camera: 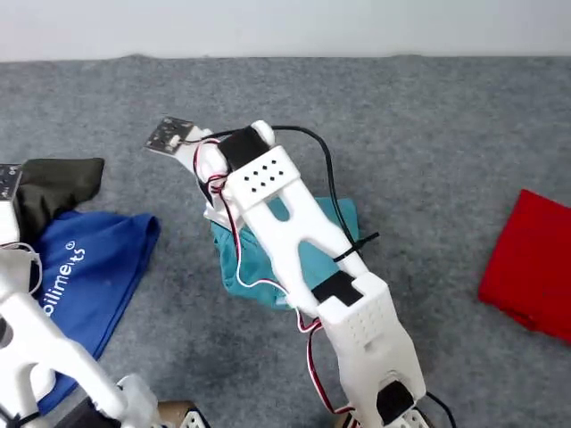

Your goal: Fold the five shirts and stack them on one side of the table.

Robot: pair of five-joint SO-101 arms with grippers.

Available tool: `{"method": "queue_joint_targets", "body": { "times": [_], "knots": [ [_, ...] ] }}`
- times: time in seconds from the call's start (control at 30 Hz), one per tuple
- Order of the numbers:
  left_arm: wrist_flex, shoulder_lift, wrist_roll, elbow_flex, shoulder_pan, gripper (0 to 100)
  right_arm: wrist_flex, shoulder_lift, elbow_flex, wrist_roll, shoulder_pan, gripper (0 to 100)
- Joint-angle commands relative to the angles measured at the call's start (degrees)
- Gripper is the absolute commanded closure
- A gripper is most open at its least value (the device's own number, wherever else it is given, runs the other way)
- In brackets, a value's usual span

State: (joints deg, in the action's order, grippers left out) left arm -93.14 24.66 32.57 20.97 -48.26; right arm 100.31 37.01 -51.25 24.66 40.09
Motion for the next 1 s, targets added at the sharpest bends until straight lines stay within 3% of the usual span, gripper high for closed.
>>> {"method": "queue_joint_targets", "body": {
  "times": [0.0, 0.2, 0.37, 0.53, 0.67, 0.97],
  "knots": [
    [0.79, 1.58, -0.09, -0.13, 0.35, 98, 2.59, -1.10, -3.87, -0.35, 0.04, 74.5],
    [0.88, 1.58, -0.09, -0.13, 0.35, 98, 2.77, -1.01, -2.99, -0.26, -6.29, 99.6],
    [0.88, 1.58, -0.09, -0.13, 0.35, 98, 2.77, -3.38, 7.38, 1.23, -10.59, 98.9],
    [0.88, 1.58, -0.09, -0.13, 0.35, 98, 2.51, -5.49, 18.99, 3.25, -10.51, 98.8],
    [0.88, 1.58, -0.09, -0.13, 0.35, 98, 2.42, -2.95, 20.04, 2.99, -6.29, 98.8],
    [0.88, 1.58, -0.09, -0.13, 0.35, 98, 2.59, -4.18, 20.04, -0.09, 10.59, 98.8]
  ]
}}
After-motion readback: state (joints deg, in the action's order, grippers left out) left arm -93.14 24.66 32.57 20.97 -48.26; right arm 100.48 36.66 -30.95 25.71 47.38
